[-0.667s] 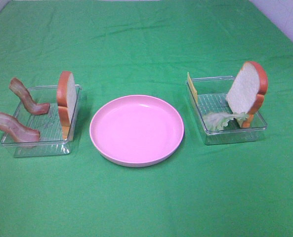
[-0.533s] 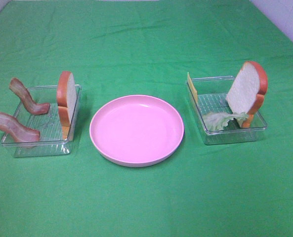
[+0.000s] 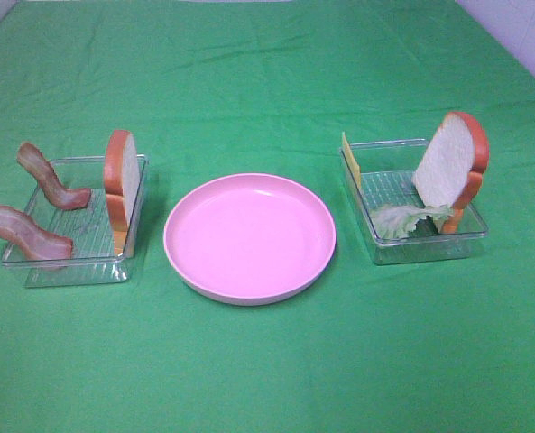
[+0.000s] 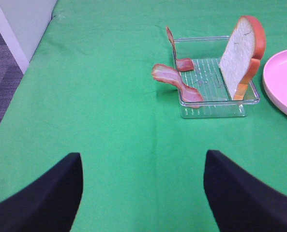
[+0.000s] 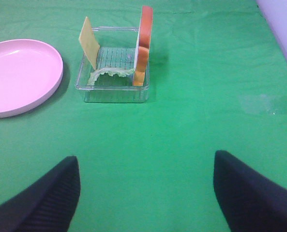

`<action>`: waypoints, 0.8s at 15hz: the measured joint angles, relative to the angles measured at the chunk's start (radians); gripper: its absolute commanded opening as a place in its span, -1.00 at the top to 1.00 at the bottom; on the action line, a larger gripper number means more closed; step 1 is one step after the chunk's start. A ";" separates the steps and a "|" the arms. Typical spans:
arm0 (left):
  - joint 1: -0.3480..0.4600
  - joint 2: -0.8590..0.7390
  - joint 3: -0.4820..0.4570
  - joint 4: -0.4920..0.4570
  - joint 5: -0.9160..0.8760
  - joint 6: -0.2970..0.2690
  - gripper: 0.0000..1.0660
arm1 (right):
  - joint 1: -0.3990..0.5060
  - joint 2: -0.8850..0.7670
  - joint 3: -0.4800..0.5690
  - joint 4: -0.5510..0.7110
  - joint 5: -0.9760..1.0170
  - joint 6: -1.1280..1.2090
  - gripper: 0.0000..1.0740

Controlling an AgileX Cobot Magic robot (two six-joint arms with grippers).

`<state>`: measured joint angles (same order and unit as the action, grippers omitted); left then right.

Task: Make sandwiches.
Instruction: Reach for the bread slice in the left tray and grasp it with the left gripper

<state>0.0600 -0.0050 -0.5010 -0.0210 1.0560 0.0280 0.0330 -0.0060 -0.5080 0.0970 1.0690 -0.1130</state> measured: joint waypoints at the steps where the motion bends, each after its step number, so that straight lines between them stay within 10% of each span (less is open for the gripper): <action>1: 0.000 0.000 0.000 0.000 0.000 0.000 -0.27 | 0.000 0.000 0.000 0.000 0.000 0.000 -0.35; 12: 0.000 0.000 0.000 0.000 0.000 0.000 -0.27 | 0.000 0.000 0.000 0.000 0.000 0.000 -0.35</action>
<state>0.0600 -0.0050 -0.5010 -0.0210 1.0560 0.0280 0.0330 -0.0060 -0.5080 0.0970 1.0690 -0.1130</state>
